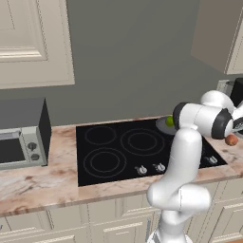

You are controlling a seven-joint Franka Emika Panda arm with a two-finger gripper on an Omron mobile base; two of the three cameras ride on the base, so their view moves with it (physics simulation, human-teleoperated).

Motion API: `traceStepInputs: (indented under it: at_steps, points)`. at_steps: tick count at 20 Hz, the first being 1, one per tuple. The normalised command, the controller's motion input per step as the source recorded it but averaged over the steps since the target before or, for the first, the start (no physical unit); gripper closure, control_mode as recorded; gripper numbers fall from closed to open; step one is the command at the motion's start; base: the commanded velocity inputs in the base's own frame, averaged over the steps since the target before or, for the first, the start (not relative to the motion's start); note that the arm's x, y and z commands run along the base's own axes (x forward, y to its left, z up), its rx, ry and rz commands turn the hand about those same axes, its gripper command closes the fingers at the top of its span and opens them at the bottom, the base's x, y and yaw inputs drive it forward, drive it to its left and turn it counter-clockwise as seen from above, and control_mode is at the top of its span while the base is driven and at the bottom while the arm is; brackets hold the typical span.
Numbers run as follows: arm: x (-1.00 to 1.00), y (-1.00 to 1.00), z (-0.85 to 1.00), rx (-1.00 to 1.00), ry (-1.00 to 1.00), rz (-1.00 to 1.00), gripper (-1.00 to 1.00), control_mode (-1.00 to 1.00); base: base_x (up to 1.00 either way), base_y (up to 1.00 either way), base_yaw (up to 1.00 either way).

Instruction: Put the lime and onion in the pan. Then turn on the rear right burner and set the heat to medium.

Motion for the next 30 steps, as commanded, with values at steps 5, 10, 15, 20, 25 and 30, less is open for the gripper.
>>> traceStepInputs:
  at_steps: [5,10,15,20,25,30]
  points:
    - [0.00,-0.06,-0.03,0.00,0.00,0.00,-1.00,-1.00,0.00,0.00,0.00]
    - [-0.01,-0.20,-0.08,0.00,0.04,0.00,-1.00,-1.00,0.00,0.00,0.00]
    - [0.00,-0.18,-0.01,0.00,0.04,0.00,-1.00,-1.00,0.00,0.00,0.00]
    - [-0.05,-0.06,0.00,0.00,0.00,0.00,-1.00,-1.00,0.00,0.00,0.00]
    - [-0.22,0.00,-0.14,0.00,0.03,0.00,-1.00,-1.00,0.00,0.00,0.00]
    - [-0.08,0.07,-0.12,0.00,0.01,0.00,-1.00,-1.00,0.00,0.00,0.00]
